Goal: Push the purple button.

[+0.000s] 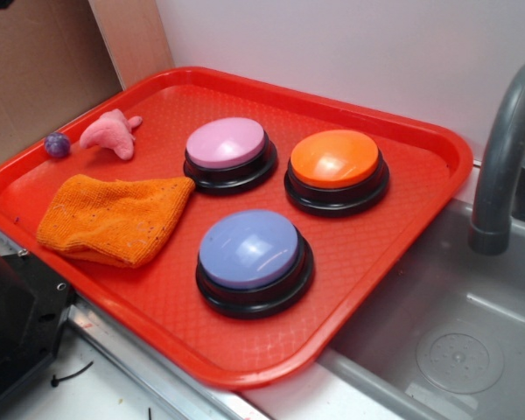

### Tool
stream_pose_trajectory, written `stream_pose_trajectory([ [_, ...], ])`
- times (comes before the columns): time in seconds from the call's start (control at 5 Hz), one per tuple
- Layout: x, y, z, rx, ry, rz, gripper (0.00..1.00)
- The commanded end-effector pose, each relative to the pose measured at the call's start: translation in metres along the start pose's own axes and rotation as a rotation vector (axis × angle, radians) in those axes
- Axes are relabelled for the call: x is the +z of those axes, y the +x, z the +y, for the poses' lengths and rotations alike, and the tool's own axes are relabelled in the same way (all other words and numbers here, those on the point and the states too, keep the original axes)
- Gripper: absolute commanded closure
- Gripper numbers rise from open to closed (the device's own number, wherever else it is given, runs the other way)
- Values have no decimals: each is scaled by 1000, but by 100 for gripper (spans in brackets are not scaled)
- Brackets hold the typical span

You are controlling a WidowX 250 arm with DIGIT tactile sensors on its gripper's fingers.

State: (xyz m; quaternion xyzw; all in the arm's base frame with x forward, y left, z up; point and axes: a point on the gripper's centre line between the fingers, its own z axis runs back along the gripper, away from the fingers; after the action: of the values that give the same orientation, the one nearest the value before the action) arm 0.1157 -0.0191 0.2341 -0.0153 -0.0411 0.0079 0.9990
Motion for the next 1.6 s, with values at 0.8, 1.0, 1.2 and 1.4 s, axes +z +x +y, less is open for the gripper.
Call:
stream_pose_trajectory([
  [0.8,-131,19,-145,-731,19,20,0],
  [1.0,-151,25,-137,-726,26,53,0],
  [1.2,-169,34,-128,-721,-12,77,0],
  [1.4,-188,39,-125,-730,-15,120,0],
])
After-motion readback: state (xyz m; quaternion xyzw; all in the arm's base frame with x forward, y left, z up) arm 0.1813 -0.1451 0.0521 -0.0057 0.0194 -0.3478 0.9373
